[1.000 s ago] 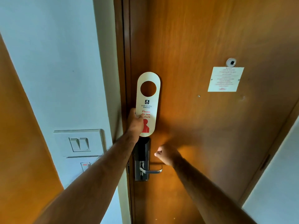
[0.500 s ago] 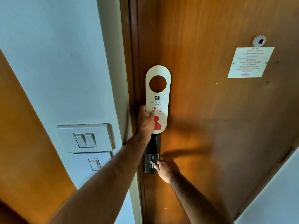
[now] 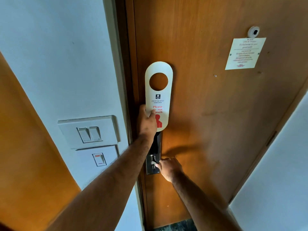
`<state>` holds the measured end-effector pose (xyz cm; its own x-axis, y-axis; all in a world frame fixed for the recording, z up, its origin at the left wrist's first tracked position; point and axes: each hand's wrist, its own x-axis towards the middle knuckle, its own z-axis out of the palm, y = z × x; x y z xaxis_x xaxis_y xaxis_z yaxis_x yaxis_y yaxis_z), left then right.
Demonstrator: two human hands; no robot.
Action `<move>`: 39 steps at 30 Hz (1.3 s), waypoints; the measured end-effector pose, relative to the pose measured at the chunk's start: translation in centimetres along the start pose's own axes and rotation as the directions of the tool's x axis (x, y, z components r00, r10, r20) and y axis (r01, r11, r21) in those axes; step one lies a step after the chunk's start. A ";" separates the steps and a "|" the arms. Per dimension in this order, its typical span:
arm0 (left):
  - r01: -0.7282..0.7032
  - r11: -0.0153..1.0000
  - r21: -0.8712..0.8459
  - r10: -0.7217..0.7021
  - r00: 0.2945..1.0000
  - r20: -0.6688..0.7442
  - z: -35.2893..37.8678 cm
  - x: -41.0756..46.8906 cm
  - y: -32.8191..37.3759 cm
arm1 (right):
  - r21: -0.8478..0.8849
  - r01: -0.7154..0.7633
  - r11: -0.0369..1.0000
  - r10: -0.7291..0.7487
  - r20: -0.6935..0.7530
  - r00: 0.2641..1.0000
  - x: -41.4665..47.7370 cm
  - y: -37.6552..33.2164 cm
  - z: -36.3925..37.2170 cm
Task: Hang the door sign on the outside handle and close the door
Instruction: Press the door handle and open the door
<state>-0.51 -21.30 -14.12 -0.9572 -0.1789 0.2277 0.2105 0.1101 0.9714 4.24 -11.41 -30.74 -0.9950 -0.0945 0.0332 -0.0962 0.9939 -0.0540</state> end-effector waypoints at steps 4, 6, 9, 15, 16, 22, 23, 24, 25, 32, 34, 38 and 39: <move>-0.032 0.999 -0.042 0.033 0.999 0.012 -0.7 -2.0 -0.3 | -0.013 -0.077 0.997 0.077 0.039 0.996 -1.7 -0.9 -0.5; -0.039 0.998 -0.048 0.040 0.999 0.023 -1.1 -3.1 -0.2 | 0.001 -0.104 0.995 0.104 0.071 0.992 -2.5 -1.3 -0.6; -0.039 0.995 -0.087 0.043 0.998 0.044 -1.8 -4.7 0.2 | 0.015 -0.147 0.989 0.144 0.113 0.983 -3.8 -1.9 -1.0; -0.032 0.989 -0.146 0.044 0.996 0.083 -3.1 -8.1 1.1 | -0.003 -0.230 0.973 0.229 0.106 0.968 -7.4 -2.7 -1.2; -0.037 0.988 -0.148 0.050 0.995 0.086 -3.3 -8.7 1.3 | -0.006 -0.235 0.972 0.235 0.091 0.968 -8.0 -2.8 -1.1; -0.059 0.984 -0.171 0.083 0.987 0.136 -4.2 -12.9 2.1 | 0.012 -0.273 0.962 0.272 0.078 0.959 -11.6 -2.6 -0.6; -0.054 0.983 -0.174 0.080 0.986 0.145 -4.5 -13.3 2.2 | 0.001 -0.274 0.962 0.273 0.070 0.959 -12.0 -2.5 -0.5; -0.042 0.983 -0.179 0.070 0.985 0.155 -4.8 -14.0 2.2 | -0.007 -0.284 0.959 0.284 0.070 0.956 -12.9 -2.6 -0.3; -0.031 0.983 -0.183 0.062 0.984 0.165 -5.2 -14.5 2.2 | -0.019 -0.297 0.955 0.298 0.068 0.952 -13.5 -2.6 -0.3; -0.014 0.977 -0.212 0.068 0.966 0.249 -8.7 -17.7 2.0 | -0.028 -0.349 0.937 0.350 0.077 0.934 -17.9 -3.0 -0.9; -0.008 0.968 -0.251 0.080 0.957 0.279 -9.5 -18.3 2.2 | -0.014 -0.366 0.931 0.366 0.073 0.928 -19.0 -3.0 -0.9; -0.007 0.939 -0.345 0.138 0.924 0.356 -10.9 -18.8 3.7 | 0.042 -0.376 0.926 0.374 0.045 0.926 -21.4 -3.2 -1.6; 0.000 0.920 -0.391 0.155 0.918 0.365 -11.2 -18.7 4.3 | 0.065 -0.373 0.925 0.372 0.027 0.928 -22.1 -3.4 -1.6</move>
<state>20.52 -28.44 -13.48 -0.9186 0.2093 0.3351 0.2716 -0.2814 0.9204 26.60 -12.56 -29.72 -0.9596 0.2809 -0.0162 0.2806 0.9514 -0.1270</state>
